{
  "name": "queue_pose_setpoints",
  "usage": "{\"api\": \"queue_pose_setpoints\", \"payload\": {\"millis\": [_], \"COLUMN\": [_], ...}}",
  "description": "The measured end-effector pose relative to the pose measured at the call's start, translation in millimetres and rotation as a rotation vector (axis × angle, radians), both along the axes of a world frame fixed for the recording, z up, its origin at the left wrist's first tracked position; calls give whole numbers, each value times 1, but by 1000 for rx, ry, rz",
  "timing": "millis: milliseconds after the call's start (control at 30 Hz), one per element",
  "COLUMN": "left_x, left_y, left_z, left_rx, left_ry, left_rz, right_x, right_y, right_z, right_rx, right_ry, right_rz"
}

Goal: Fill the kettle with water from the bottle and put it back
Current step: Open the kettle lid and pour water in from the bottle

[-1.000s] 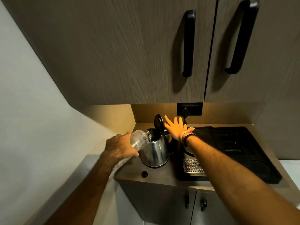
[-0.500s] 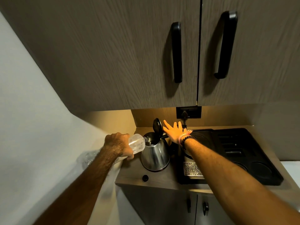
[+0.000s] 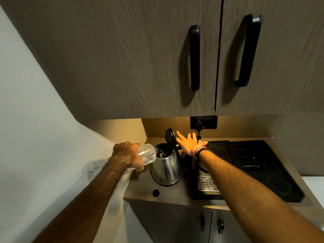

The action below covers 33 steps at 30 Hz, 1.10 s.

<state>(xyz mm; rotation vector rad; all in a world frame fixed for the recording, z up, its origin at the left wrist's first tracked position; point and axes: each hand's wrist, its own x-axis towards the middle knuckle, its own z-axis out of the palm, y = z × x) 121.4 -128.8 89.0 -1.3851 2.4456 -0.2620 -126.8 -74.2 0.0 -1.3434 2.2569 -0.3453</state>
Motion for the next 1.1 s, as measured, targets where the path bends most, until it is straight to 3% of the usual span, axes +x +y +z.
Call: {"api": "queue_pose_setpoints", "payload": {"millis": [400, 533, 667, 933, 1100], "left_x": [3, 7, 20, 27, 30], "left_y": [-3, -5, -2, 4, -4], "left_z": [-5, -14, -41, -99, -120], "left_rx": [-2, -11, 42, 129, 79], "left_ry": [17, 98, 319, 1121, 1243], "left_rz": [2, 11, 93, 322, 405], "right_x": [1, 1, 1, 0, 0], "right_y": [-1, -1, 0, 0, 0], "right_z": [1, 1, 2, 2, 3], "right_rx": [22, 23, 34, 53, 76], "right_ry": [27, 16, 17, 28, 52], "right_rz": [23, 5, 11, 0, 9]}}
